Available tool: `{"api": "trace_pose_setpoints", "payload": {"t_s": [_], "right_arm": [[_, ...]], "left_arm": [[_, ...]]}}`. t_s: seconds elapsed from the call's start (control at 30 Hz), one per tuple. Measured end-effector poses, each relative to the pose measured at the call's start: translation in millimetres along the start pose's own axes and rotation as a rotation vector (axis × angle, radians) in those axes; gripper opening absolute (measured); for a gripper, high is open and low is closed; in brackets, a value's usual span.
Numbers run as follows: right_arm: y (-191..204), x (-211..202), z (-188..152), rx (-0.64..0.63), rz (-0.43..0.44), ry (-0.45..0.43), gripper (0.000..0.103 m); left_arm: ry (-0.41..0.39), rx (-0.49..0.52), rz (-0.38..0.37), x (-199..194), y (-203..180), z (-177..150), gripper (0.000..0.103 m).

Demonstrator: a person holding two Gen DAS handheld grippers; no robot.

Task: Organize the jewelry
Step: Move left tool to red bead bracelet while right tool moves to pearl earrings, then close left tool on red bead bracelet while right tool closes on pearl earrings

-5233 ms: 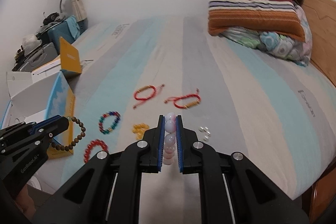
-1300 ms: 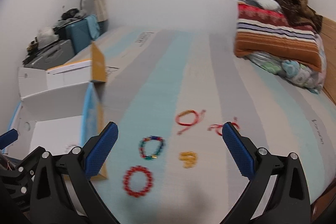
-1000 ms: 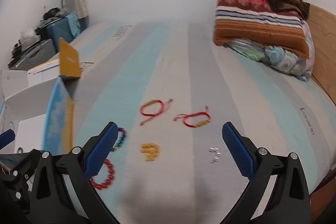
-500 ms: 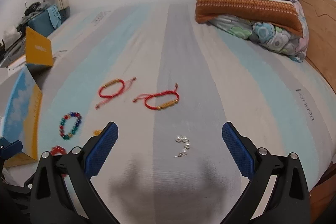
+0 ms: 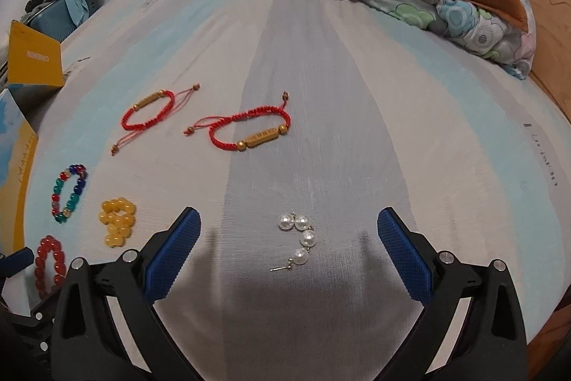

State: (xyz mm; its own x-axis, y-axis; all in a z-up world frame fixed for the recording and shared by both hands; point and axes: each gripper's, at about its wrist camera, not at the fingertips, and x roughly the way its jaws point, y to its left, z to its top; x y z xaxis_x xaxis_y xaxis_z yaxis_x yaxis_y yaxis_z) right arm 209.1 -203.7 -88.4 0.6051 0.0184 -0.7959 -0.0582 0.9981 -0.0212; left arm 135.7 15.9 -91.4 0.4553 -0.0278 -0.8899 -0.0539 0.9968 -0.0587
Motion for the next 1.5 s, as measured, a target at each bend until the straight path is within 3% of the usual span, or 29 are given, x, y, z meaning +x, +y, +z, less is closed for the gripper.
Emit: {"api": "trace_pose_setpoints", "payload": {"t_s": [0.1,0.37,0.6,1.1,1.23,1.33,1.5], "right_arm": [[0,7,-2,-0.012,-0.004,0.014,0.095],[-3,20,1,-0.002,0.012,0.039,0.095],[-2,27,1,-0.008,0.014,0.066,0.080],[-3,33,0,0.009,0.052,0.105,0.035],[-7,33,-1,0.027,0.050,0.109,0.024],[-8,33,-2,0.036,0.052,0.111,0.022],[-9,30,-2,0.053,0.060,0.102,0.022]], "left_arm": [[-0.003,0.024,0.032,5,-3,-1,0.097],[0.004,0.025,-0.016,2,-6,-2,0.097],[0.046,0.022,-0.033,14,-8,-3,0.093],[0.045,0.012,-0.021,10,-2,-8,0.050],[0.047,0.002,-0.030,8,2,-8,0.032],[0.049,-0.001,-0.058,7,3,-8,0.017],[0.039,-0.026,-0.092,3,8,-9,0.014]]}}
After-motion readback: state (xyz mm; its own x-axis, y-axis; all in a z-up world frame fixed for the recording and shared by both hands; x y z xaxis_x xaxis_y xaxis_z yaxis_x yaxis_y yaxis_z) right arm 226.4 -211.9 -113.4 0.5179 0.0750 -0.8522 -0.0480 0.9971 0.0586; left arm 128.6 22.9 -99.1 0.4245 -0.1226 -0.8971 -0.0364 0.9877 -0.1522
